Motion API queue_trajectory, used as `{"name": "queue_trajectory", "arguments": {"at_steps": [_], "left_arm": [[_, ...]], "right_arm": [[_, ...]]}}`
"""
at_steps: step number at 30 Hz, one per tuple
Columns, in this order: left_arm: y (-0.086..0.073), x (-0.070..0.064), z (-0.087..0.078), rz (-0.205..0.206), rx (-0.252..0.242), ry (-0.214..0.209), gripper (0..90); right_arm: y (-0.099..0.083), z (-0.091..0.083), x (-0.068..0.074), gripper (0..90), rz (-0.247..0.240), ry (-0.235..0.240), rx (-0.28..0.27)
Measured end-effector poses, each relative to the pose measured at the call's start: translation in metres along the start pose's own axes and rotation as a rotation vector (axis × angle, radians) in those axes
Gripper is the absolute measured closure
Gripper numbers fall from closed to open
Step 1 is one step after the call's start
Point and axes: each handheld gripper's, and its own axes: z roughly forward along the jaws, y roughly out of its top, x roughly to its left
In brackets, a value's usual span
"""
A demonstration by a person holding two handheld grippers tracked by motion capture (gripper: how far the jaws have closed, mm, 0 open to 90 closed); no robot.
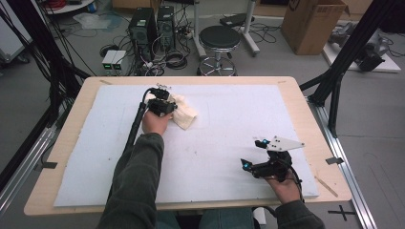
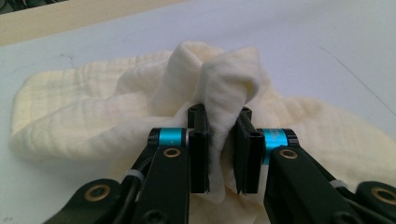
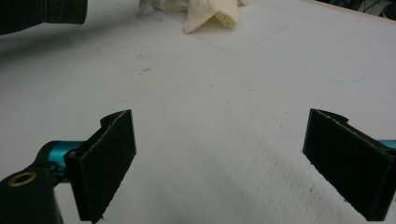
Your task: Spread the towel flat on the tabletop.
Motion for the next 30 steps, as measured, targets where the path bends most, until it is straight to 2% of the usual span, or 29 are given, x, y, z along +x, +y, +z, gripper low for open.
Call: {"name": "queue_trajectory", "arguments": {"at_steps": [4,13,21,30], "left_arm": [[0.002,-0.003,-0.005,0.003,-0.007,-0.019,78.4],[0.002,-0.021,-0.028,0.016,-0.02,-0.079,78.3],[-0.012,-0.037,-0.055,0.029,-0.021,-0.126,78.3],[-0.031,-0.064,-0.081,0.03,-0.033,-0.172,78.2]], "right_arm": [[0.0,0.0,0.0,8.7,0.004,-0.004,0.001],[0.0,-0.002,0.0,8.7,0.0,-0.013,-0.002],[0.0,-0.003,0.002,8.7,-0.016,-0.015,0.001],[0.0,-0.004,0.005,8.7,-0.024,-0.015,0.0]]}}
